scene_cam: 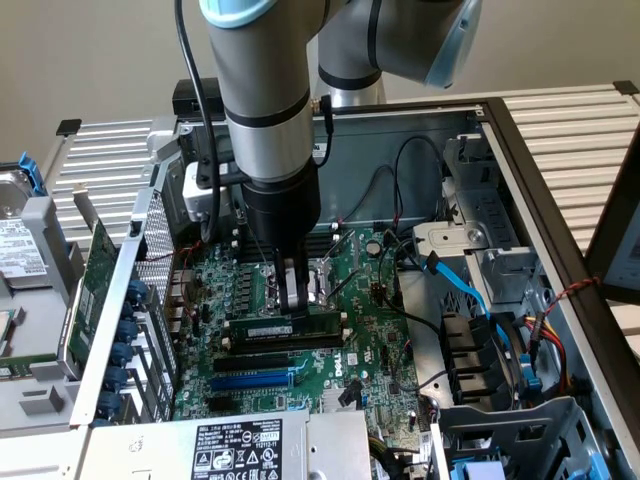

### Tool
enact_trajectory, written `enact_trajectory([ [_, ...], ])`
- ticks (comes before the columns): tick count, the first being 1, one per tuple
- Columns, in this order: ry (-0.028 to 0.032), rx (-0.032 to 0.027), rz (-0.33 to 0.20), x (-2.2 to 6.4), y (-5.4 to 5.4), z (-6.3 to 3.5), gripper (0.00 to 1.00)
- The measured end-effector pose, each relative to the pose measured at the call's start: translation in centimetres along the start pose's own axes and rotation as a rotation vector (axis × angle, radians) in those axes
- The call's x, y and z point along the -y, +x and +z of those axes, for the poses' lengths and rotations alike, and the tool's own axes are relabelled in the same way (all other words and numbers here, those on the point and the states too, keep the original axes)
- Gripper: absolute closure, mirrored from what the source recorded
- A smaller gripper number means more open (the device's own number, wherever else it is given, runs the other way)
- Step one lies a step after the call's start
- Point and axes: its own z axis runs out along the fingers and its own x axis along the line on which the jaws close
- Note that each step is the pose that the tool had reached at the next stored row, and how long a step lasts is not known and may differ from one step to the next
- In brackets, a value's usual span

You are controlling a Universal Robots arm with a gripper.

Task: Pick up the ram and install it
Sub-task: 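Insert the ram into the slot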

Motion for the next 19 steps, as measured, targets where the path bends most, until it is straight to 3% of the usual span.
enact_trajectory([
  [19, 0.0001, 0.0010, 0.000, -0.06, 0.00, 0.17, 0.86],
])
